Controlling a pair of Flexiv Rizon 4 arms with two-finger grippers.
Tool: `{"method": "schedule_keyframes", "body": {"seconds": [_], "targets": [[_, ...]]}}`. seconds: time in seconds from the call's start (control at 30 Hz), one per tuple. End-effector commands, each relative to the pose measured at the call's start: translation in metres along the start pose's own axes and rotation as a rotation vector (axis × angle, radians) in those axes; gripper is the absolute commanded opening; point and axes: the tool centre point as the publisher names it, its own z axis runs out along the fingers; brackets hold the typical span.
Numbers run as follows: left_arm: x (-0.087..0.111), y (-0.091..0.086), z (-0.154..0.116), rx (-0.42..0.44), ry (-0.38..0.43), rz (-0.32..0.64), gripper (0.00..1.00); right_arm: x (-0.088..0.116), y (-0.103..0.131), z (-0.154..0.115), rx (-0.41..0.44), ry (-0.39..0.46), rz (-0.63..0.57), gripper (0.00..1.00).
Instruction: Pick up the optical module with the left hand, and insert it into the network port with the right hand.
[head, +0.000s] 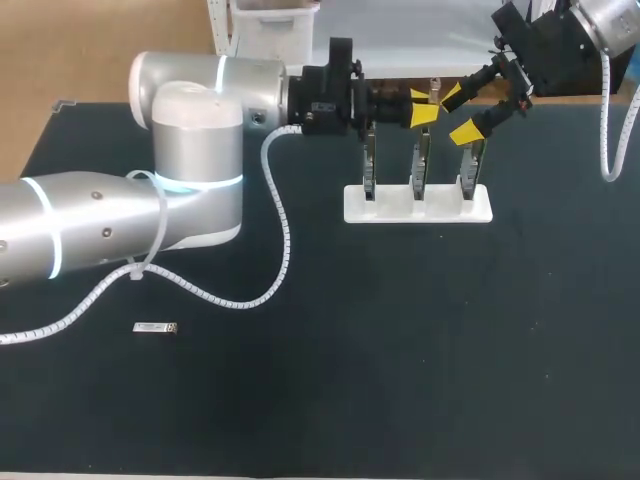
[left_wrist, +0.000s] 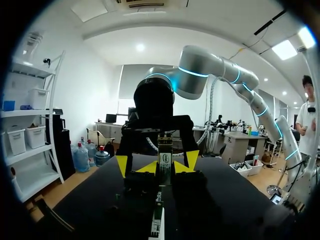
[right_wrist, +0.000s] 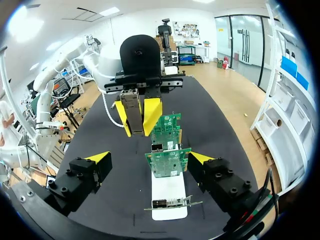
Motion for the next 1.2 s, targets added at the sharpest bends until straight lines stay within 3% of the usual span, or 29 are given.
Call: {"method": "schedule_keyframes", "body": {"seconds": [0.03,1.2], "targets": [[0.001,0.002,0.002,0.006,-0.002,0.001,0.0,0.0,0.001,0.0,0.002,0.0,0.0,1.0],[0.009,0.012,0.005,-0.008,0.005,0.001,0.0,0.0,0.001,0.0,0.002,0.0,0.0,1.0]]}}
